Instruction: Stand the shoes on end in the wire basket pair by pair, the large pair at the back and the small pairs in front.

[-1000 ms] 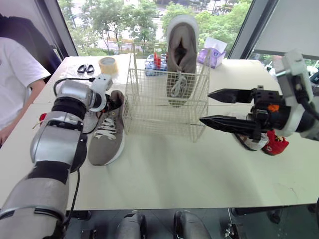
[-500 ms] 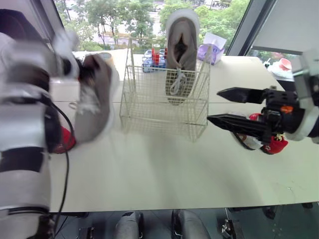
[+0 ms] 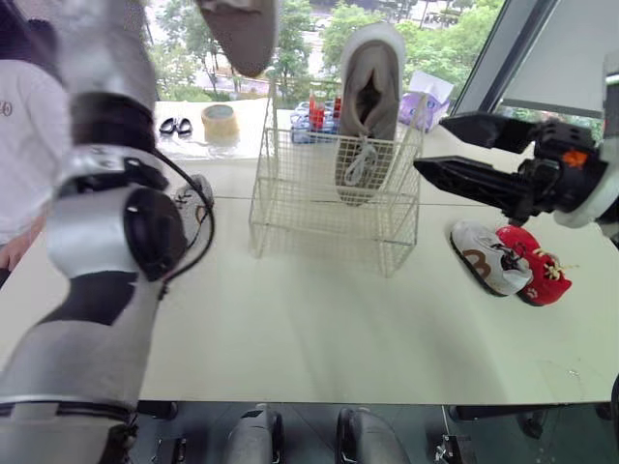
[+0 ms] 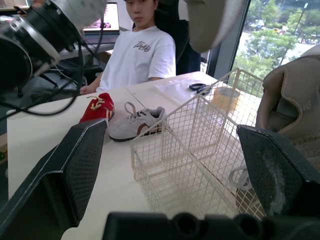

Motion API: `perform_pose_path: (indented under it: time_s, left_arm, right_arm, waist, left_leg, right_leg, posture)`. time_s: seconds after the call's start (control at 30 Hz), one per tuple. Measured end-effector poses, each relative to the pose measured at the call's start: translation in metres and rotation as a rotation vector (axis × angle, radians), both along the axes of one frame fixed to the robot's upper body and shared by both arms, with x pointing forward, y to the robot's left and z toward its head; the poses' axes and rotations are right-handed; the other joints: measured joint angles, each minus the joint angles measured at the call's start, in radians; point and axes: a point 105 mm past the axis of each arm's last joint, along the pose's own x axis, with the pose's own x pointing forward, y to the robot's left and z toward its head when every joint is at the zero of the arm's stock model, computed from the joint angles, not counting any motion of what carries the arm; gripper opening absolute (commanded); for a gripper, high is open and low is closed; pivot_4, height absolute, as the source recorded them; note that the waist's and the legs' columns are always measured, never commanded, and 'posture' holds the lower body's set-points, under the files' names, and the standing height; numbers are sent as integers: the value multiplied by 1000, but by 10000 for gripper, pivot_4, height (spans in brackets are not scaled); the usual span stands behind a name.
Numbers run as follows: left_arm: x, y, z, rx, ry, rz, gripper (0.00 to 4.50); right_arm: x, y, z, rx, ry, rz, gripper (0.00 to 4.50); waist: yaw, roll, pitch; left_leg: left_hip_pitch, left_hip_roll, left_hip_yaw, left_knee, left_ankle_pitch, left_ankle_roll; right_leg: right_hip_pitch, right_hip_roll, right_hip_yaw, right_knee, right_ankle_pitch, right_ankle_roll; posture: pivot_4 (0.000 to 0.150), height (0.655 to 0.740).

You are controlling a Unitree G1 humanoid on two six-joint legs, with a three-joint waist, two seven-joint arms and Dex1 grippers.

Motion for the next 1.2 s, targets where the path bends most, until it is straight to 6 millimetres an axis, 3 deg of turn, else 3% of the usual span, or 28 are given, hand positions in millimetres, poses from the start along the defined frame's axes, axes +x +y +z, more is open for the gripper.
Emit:
perform_pose_path:
  time_s: [0.23,0.33,0.7,0.9,1.03,1.2]
  left_arm:
    - [8,-56,-40,109,-56,29,696]
    - [14,-70,-52,120,-29,26,696]
    - [40,-74,-94,184,128,117,696]
    - [61,-77,-132,251,301,133,696]
    - [67,-78,-137,274,362,151,696]
    - [72,-82,-153,311,446,132,21614]
  right_arm:
    - [-9,-1,9,11,-32,-30,45000]
    - [-13,-1,10,12,-36,-42,45000]
    - [-16,-15,-3,9,23,-144,45000]
    - [-14,-16,-3,16,4,-160,45000]
    - [-12,-15,-5,14,2,-158,45000]
    - [-7,-12,-12,22,14,-144,45000]
  waist:
    - [-2,0,0]
    - [-2,0,0]
    - [-2,1,0]
    - [-4,1,-1]
    - [-5,1,-1]
    - [-4,3,-2]
  left_leg:
    - [0,0,1,0,-3,5]
    - [0,0,1,0,-3,6]
    - [0,0,0,1,-4,7]
    - [1,1,0,1,-4,7]
    - [1,1,0,1,-4,7]
    - [2,1,0,1,-4,7]
  right_leg:
    - [0,0,1,-1,0,1]
    - [0,0,1,-1,0,0]
    - [1,0,1,-1,0,0]
    - [0,1,1,0,0,0]
    - [0,1,1,0,0,0]
    - [2,1,1,0,0,0]
  posture:
    - [1500,7400]
    - [1500,7400]
    - [1500,7400]
    - [1500,7400]
    - [1500,7400]
    - [1500,7400]
